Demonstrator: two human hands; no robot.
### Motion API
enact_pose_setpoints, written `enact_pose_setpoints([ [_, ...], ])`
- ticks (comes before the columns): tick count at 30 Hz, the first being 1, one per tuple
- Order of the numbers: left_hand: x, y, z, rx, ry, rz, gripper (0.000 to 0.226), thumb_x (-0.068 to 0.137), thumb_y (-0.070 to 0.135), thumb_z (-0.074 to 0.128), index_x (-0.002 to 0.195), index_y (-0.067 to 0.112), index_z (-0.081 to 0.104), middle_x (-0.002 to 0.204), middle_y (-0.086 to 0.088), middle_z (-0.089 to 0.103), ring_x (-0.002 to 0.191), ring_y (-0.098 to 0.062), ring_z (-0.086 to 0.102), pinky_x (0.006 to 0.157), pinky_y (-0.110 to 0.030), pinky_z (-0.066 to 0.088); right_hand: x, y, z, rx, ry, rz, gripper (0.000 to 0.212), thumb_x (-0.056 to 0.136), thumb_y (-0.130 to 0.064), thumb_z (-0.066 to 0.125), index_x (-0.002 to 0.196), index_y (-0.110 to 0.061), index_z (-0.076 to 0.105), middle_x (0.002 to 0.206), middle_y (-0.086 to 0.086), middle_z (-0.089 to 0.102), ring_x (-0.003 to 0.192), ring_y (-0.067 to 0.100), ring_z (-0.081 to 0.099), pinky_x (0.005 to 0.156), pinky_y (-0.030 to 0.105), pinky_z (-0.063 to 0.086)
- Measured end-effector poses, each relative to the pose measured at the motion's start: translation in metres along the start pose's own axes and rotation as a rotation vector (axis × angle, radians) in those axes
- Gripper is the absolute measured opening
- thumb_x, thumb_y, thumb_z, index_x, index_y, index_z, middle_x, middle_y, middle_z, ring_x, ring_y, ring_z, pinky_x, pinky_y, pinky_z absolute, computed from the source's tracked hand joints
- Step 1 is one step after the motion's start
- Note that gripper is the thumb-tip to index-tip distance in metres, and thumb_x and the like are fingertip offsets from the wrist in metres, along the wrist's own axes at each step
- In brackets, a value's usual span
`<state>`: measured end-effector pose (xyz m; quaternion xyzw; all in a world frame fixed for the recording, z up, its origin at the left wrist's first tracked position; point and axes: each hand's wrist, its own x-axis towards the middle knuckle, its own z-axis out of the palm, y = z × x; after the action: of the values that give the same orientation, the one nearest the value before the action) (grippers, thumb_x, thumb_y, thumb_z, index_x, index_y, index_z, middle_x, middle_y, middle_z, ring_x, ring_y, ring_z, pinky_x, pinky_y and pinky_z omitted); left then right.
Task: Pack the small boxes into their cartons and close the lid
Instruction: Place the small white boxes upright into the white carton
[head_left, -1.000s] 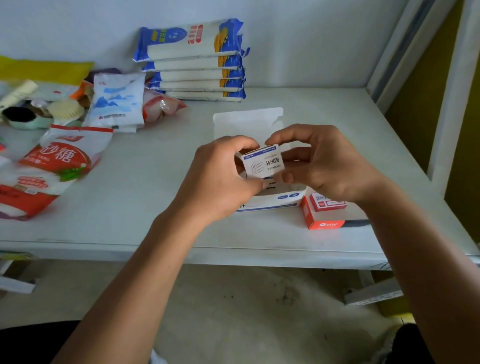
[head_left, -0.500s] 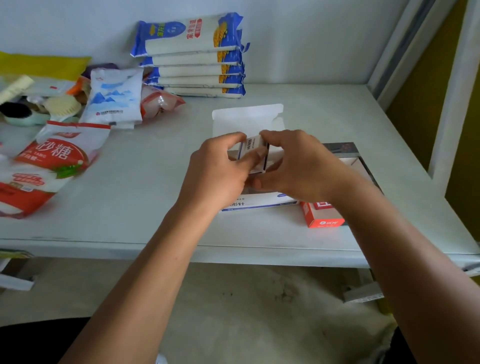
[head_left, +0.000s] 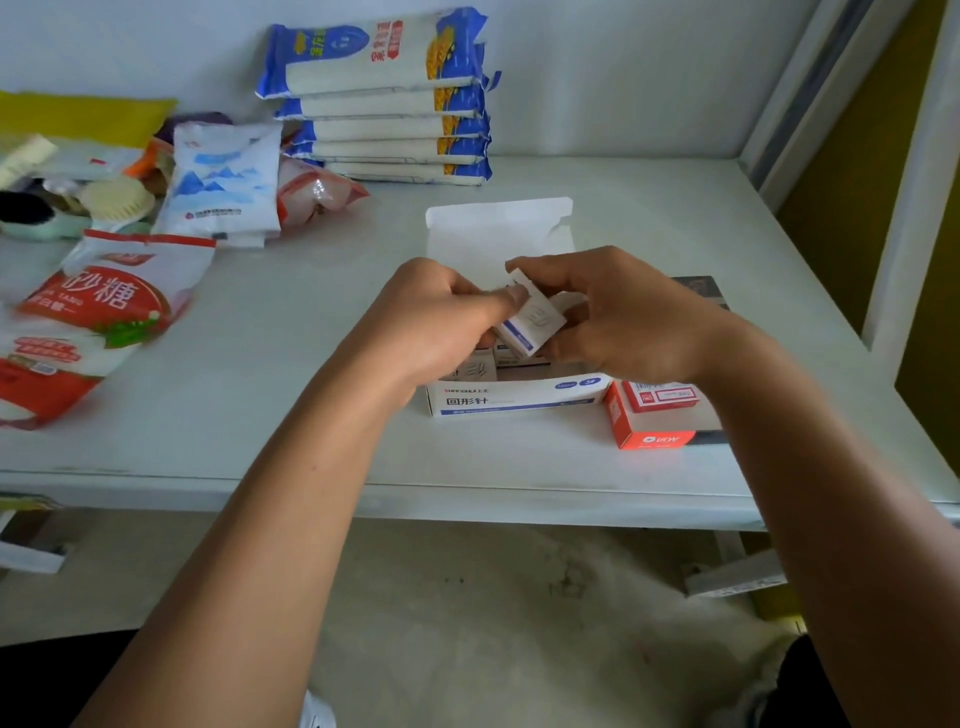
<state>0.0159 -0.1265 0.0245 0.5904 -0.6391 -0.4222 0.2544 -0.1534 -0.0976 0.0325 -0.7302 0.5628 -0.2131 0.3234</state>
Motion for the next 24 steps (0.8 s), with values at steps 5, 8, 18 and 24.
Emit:
enact_pose_setpoints([
  [5,0.002,-0.001,0.004,-0.007,0.063,-0.026,0.037,0.085,0.049,0.064,0.071,0.015,0.071,0.068,-0.005,0.075,0.039,-0.013,0.050,0.060,-0.028,0.048,0.001,-0.005,0.005,-0.067,0.178,0.043,0.045,0.071,-0.024,0.084,0.112,-0.022,0.065,0.104,-0.007,0.067,0.090,0.018,0.070,0.074,0.034,0.062],
  [8,0.002,-0.004,-0.001,0.076,0.137,0.009,0.052,0.090,0.053,0.051,0.068,0.011,0.071,0.062,-0.004,0.074,0.046,-0.017,0.055,0.065,-0.030,0.050,0.000,-0.004,-0.001,-0.158,0.201,0.064,0.037,0.074,-0.026,0.083,0.106,-0.025,0.066,0.104,-0.007,0.069,0.084,0.015,0.069,0.067,0.026,0.059],
  [18,0.004,-0.018,-0.005,0.267,0.371,0.133,0.043,0.093,0.032,0.052,0.071,-0.003,0.062,0.066,-0.019,0.064,0.072,-0.036,0.060,0.059,-0.033,0.043,0.012,-0.028,-0.010,-0.559,-0.197,0.195,0.057,0.070,-0.025,0.080,0.125,-0.027,0.066,0.118,0.004,0.068,0.097,0.026,0.062,0.088,0.039,0.054],
  [24,0.005,-0.023,-0.006,0.254,0.373,0.139,0.041,0.093,0.030,0.054,0.072,-0.003,0.063,0.069,-0.019,0.065,0.072,-0.034,0.059,0.058,-0.031,0.041,0.014,-0.036,-0.004,-0.566,-0.243,0.236,0.051,0.072,-0.019,0.080,0.122,-0.023,0.068,0.114,0.004,0.069,0.084,0.023,0.063,0.088,0.038,0.054],
])
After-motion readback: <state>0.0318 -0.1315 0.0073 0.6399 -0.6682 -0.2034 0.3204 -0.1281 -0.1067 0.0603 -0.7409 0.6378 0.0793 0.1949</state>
